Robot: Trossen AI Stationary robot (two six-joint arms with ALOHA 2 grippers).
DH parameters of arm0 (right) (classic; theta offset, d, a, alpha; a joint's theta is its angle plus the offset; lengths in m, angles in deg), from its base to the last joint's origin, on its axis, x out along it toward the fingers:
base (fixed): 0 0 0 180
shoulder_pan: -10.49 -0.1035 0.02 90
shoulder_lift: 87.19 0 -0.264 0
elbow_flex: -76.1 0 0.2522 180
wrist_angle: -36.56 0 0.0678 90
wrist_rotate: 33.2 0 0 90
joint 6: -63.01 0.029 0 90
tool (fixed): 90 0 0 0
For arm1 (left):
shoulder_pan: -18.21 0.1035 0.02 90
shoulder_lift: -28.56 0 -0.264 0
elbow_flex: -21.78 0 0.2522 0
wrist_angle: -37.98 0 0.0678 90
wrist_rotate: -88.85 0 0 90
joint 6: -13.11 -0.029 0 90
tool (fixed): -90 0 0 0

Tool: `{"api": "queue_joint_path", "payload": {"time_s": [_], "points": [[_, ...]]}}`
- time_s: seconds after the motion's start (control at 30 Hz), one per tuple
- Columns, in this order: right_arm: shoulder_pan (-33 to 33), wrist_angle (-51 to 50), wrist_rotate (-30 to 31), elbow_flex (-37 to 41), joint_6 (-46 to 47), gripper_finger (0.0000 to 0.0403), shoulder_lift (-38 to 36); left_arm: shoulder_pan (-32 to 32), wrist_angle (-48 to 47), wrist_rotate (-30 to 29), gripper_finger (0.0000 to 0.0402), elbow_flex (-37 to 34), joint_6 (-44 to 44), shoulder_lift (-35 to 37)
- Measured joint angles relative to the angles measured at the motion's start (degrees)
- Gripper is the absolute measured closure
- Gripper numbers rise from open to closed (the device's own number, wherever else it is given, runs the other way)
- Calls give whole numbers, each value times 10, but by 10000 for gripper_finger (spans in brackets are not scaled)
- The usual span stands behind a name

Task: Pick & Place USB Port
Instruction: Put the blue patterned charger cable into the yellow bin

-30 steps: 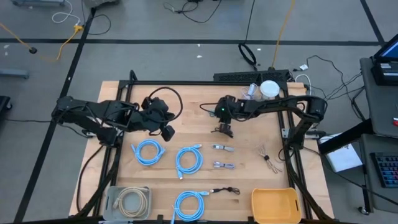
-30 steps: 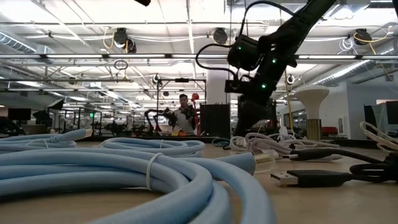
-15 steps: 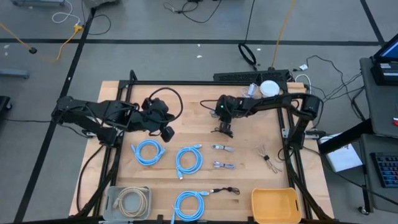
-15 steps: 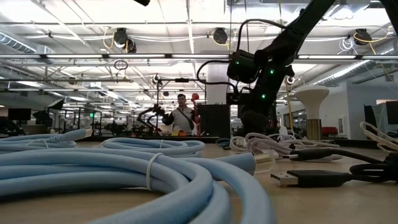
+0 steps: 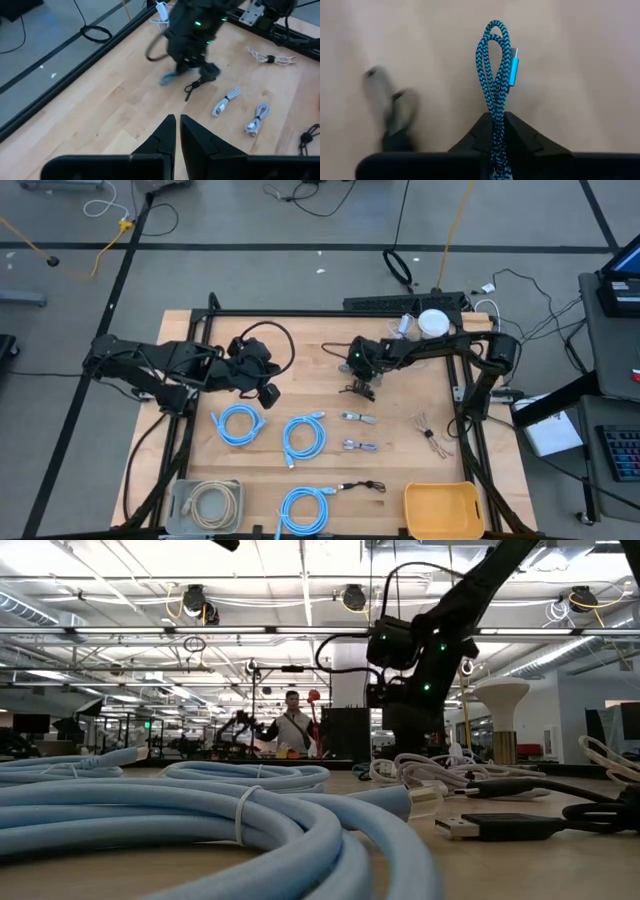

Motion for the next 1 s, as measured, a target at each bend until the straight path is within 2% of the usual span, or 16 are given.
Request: {"api": "queue_joint_path", "payload": {"time_s": [0.23, 0.47, 0.6, 0.73, 0.87, 1.0], "points": [[-55, -33, 5, -7, 52, 384, -94, 0, -15, -5, 378, 0, -2, 0], [-152, -196, 56, -53, 115, 384, -239, -1, -42, -12, 378, 0, 8, 0], [-239, -340, 104, -83, 173, 384, -312, -4, -45, -16, 378, 0, 13, 0], [-340, -460, 121, -98, 271, 384, -360, -4, -45, -16, 378, 0, 7, 0], [-447, -512, 126, -98, 393, 384, -372, -1, -46, -13, 378, 0, 2, 0], [-550, -514, 140, -98, 480, 384, -346, 6, -46, 3, 378, 0, -7, 0]]}}
